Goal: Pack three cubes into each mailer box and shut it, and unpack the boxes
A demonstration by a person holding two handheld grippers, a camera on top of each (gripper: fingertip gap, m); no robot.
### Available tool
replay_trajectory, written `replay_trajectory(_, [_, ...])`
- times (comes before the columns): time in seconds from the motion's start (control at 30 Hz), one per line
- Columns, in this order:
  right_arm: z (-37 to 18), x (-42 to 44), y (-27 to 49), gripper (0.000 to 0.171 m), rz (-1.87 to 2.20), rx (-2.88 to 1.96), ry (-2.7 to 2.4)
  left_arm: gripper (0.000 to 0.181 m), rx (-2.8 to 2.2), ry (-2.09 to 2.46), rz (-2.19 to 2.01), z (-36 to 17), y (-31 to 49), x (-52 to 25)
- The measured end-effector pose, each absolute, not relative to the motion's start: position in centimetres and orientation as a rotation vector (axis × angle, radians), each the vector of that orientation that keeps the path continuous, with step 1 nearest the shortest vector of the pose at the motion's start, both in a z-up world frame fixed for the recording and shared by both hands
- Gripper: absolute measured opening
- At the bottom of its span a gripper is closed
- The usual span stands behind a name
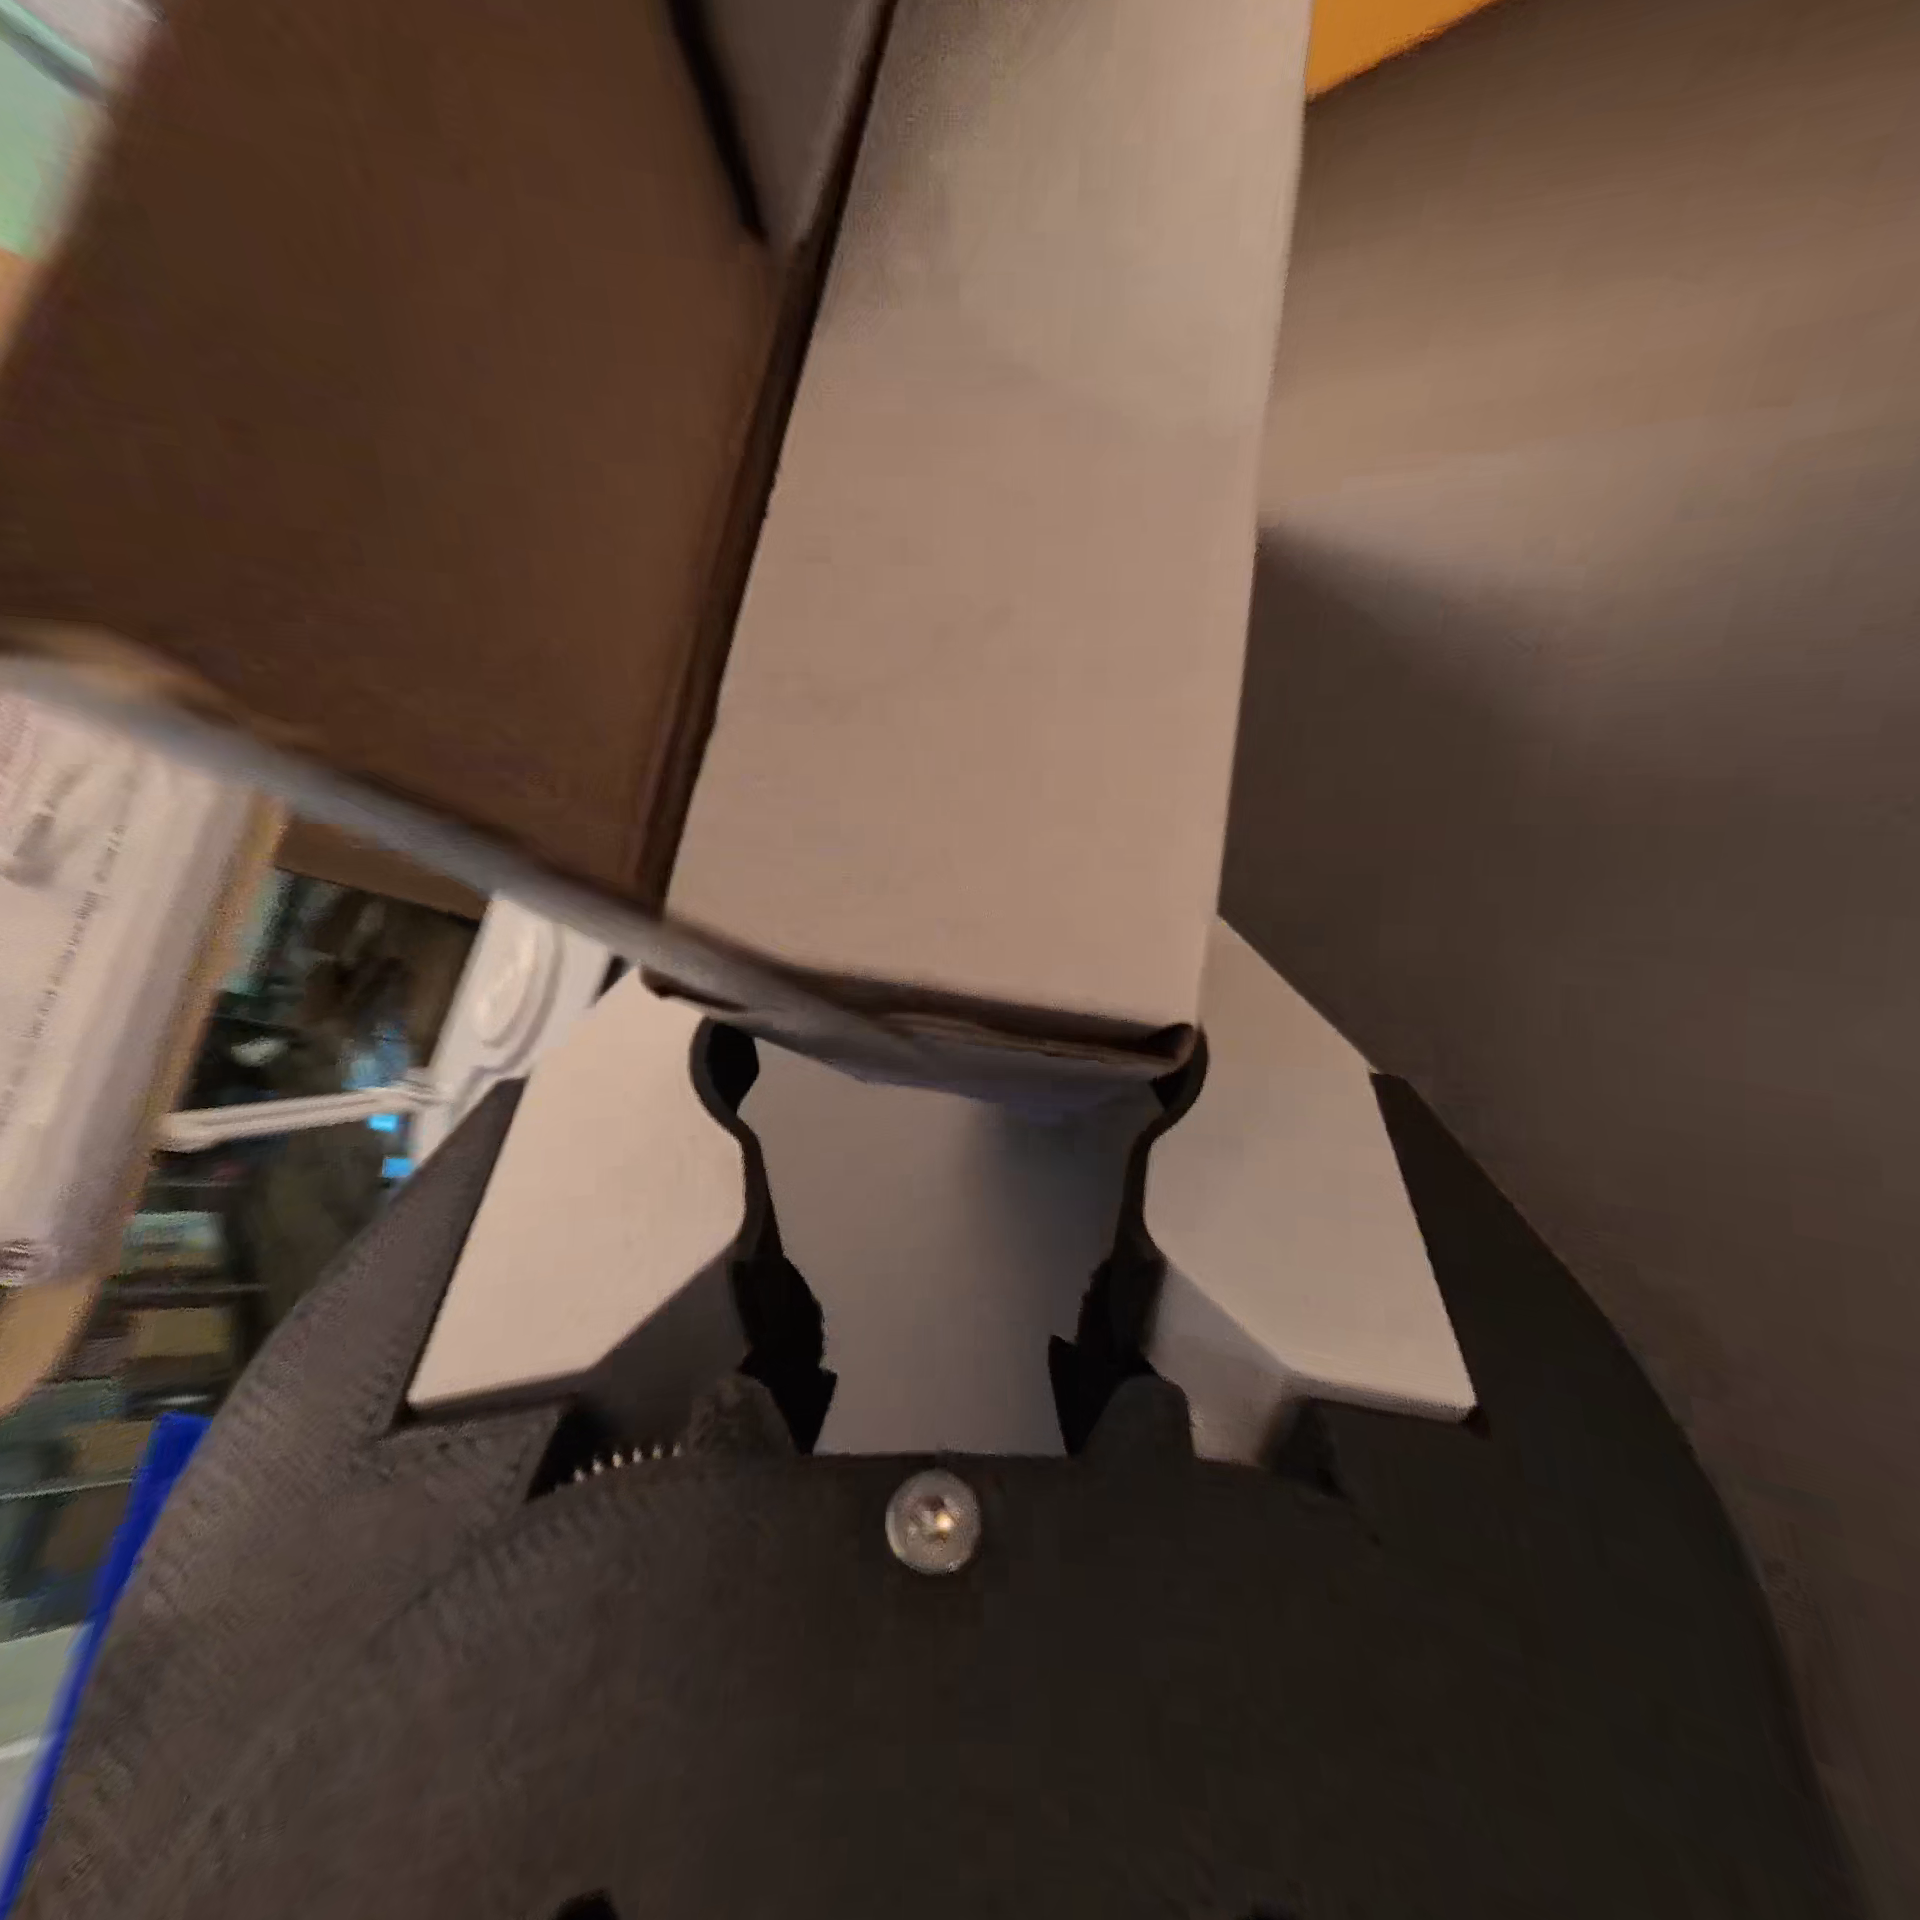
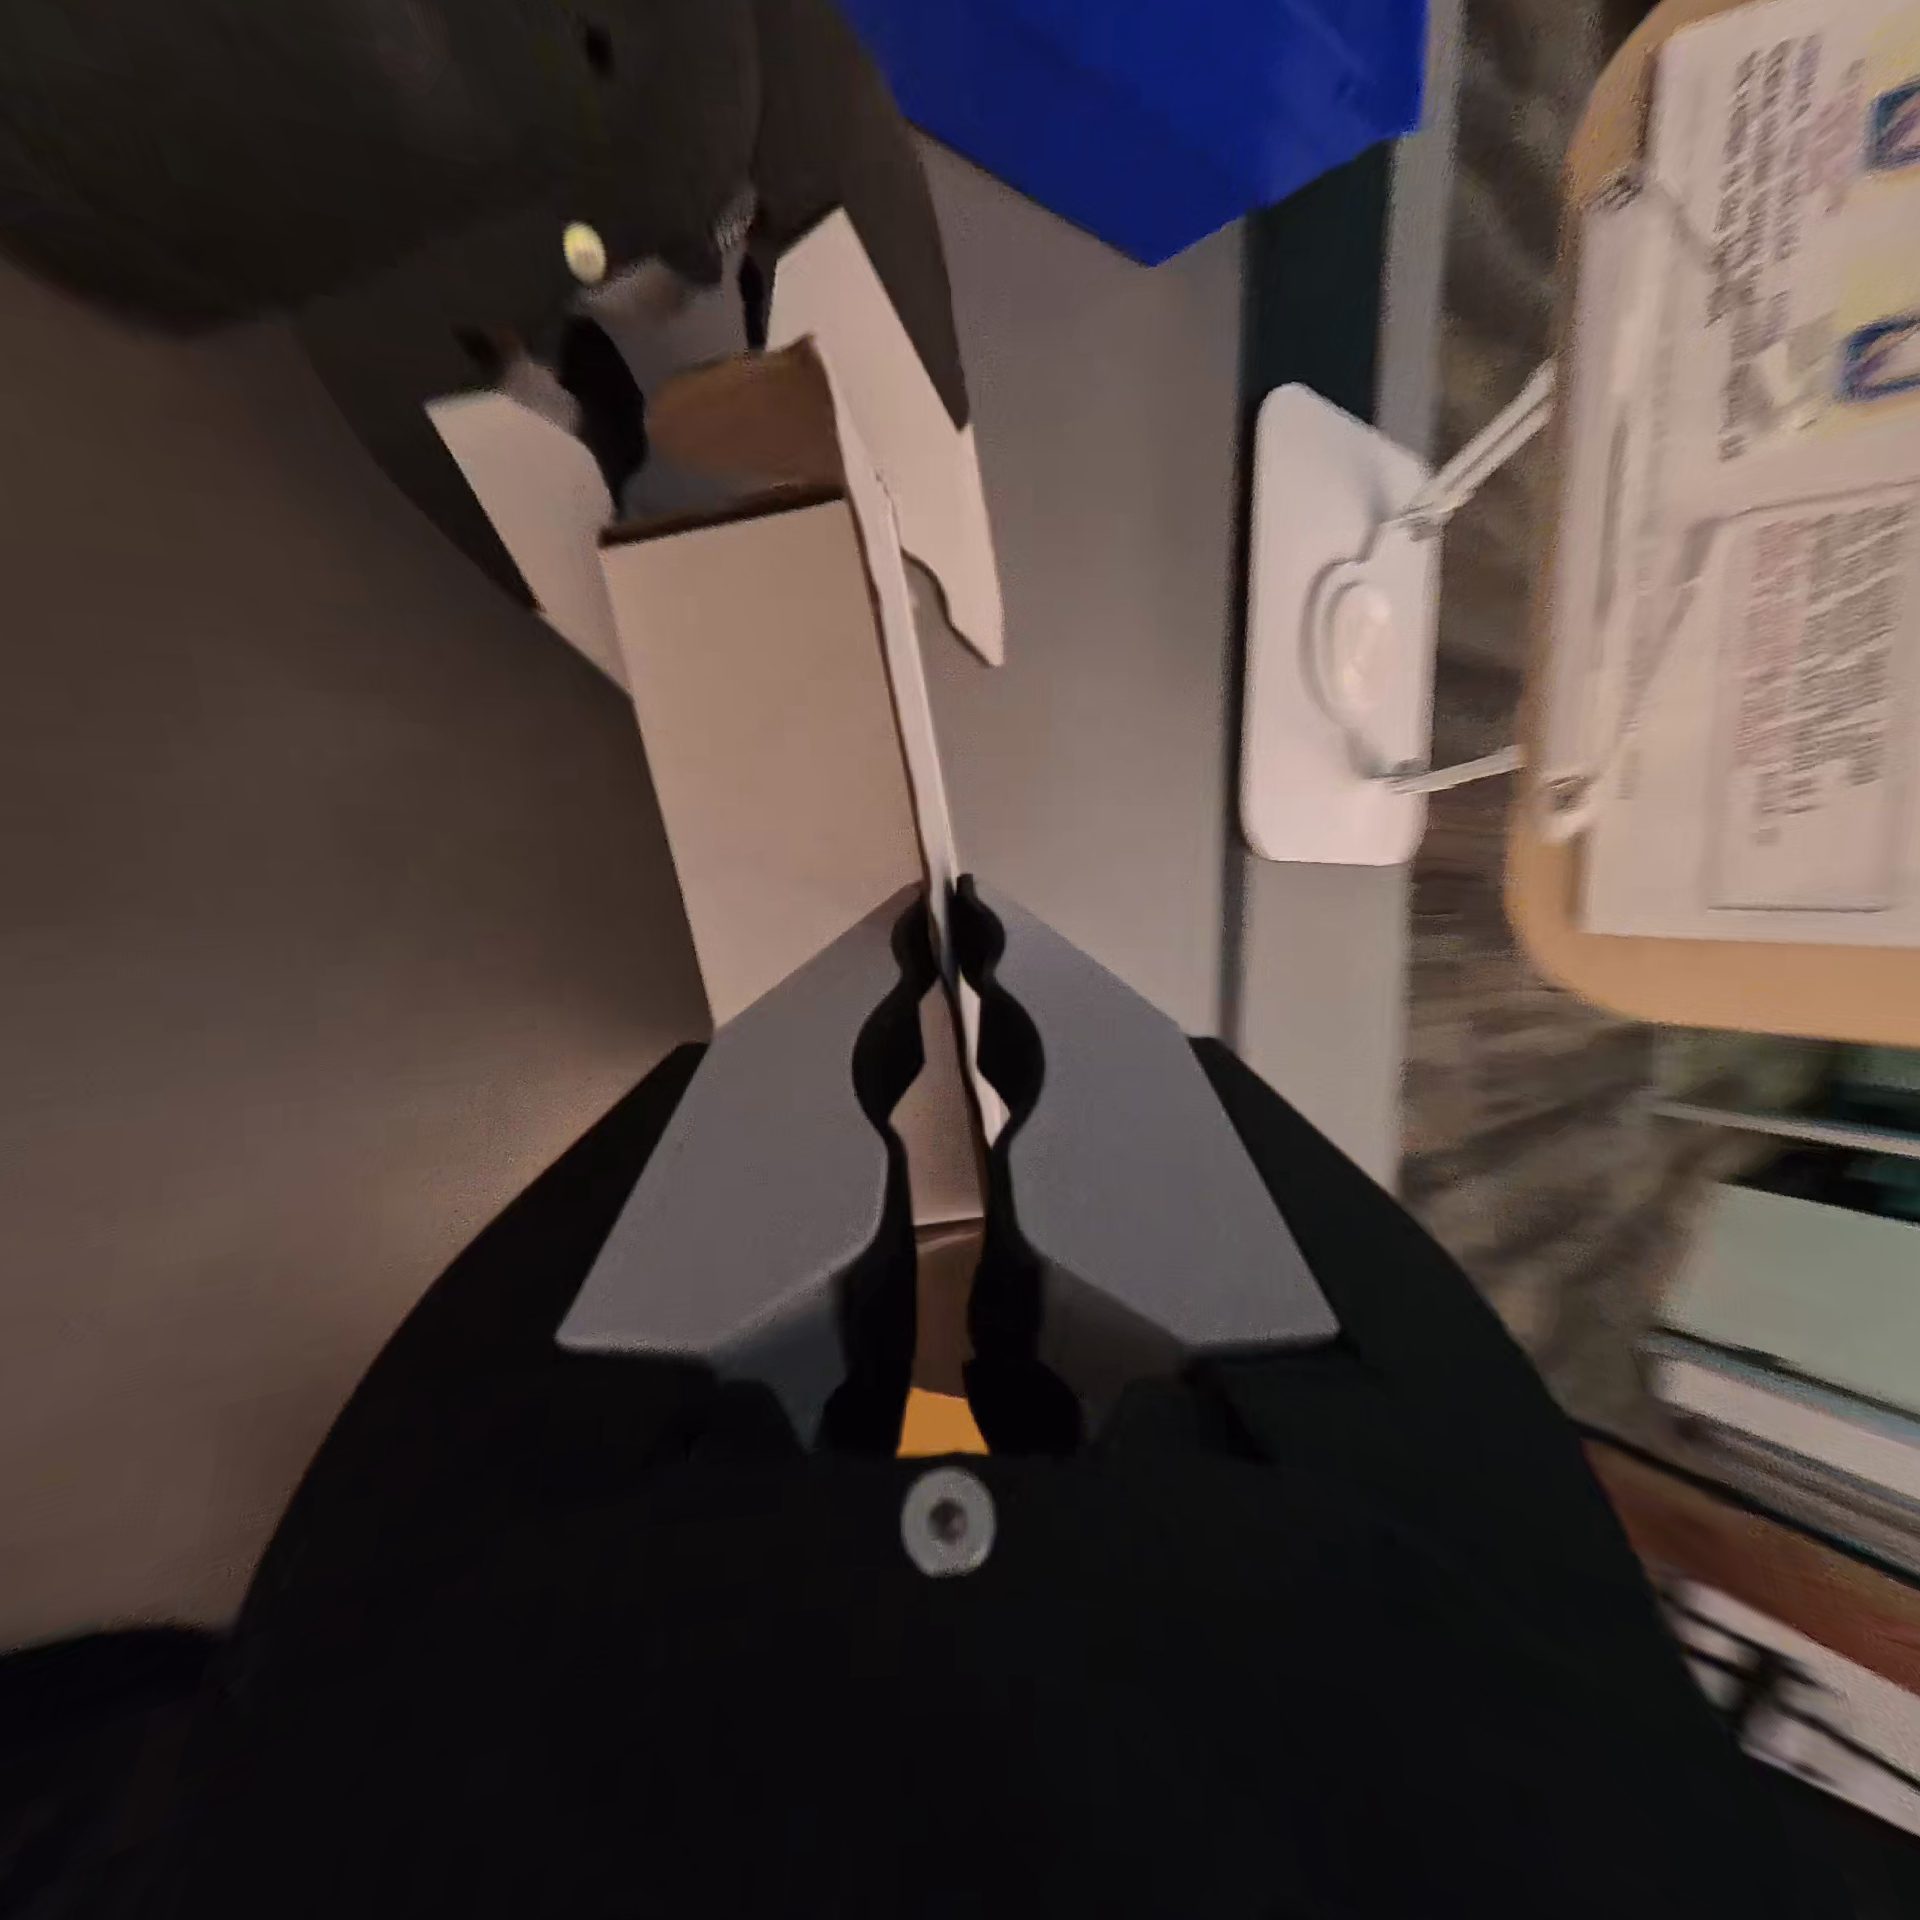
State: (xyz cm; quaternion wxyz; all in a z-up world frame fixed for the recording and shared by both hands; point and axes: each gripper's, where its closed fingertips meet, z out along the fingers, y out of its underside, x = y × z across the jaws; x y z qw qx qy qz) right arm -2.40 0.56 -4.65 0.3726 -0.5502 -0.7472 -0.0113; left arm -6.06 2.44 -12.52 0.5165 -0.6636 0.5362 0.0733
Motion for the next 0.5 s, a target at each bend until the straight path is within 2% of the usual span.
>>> replay_trajectory(0.13, [-5.1, -2.1, -0.1, 0.003, 0.200, -1.639, -1.878, 0.075, -1.517, 1.310, 0.435, -12.7, 3.1, -6.7])
replay_trajectory(0.27, [-3.9, -1.8, 2.6, 0.002, 0.107, -1.624, -1.720, 0.094, -1.490, 1.232, 0.500, -11.2, 3.6, -6.9])
replay_trajectory(0.4, [-3.9, -1.4, 3.1, 0.002, 0.272, -1.731, -1.652, 0.106, -1.312, 1.114, 0.468, -6.7, 2.6, -6.6])
replay_trajectory(0.43, [-3.9, -1.3, 3.4, 0.002, 0.287, -1.751, -1.632, 0.104, -1.227, 1.099, 0.478, -5.4, 1.9, -6.3])
replay_trajectory(0.5, [-3.8, -1.1, 3.6, 0.002, 0.324, -1.785, -1.610, 0.081, -1.031, 1.104, 0.527, -3.3, -0.1, -5.2])
